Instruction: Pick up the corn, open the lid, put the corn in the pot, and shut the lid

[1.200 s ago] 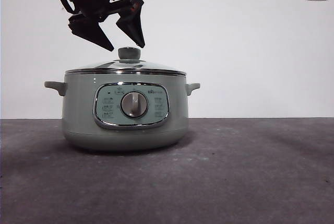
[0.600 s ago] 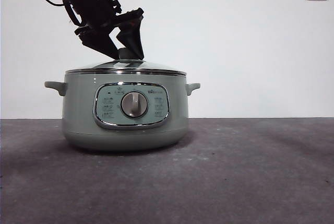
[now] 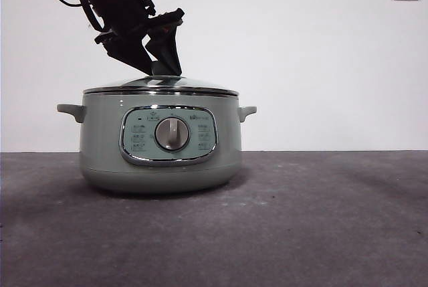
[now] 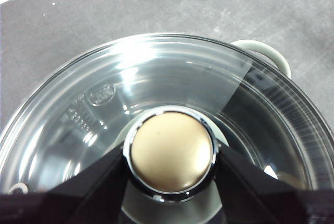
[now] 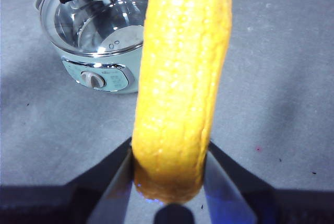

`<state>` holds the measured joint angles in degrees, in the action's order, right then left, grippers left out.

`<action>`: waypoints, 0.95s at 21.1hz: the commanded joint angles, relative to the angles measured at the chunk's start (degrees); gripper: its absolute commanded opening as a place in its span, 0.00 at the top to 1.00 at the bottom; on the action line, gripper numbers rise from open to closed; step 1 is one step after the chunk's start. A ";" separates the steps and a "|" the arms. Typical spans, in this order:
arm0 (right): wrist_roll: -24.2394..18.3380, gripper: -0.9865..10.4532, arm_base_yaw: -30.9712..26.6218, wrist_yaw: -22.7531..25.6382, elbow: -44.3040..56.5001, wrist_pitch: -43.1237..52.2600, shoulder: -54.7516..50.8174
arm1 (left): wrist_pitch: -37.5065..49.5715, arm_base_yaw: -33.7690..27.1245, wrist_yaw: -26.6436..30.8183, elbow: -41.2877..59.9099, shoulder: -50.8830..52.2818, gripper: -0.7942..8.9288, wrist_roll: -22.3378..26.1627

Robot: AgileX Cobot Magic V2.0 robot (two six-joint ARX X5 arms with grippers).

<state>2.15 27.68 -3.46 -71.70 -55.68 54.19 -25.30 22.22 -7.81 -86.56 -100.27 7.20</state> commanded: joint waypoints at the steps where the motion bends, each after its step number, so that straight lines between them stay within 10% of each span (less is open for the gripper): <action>1: 0.20 0.92 0.02 0.04 -0.42 0.48 0.20 | 1.68 -0.83 -0.28 -0.26 4.85 0.93 -1.44; 12: 0.26 0.92 0.07 -8.90 -3.37 12.50 9.81 | -6.86 -10.93 -6.58 -0.20 27.63 0.93 -2.82; 20: 0.26 0.92 0.24 -16.15 -30.14 10.21 35.15 | -14.53 -16.37 -7.78 7.63 44.70 0.93 -2.69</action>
<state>2.15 27.79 -19.31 -100.79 -45.54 88.05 -42.28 6.04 -15.03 -78.43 -56.77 4.45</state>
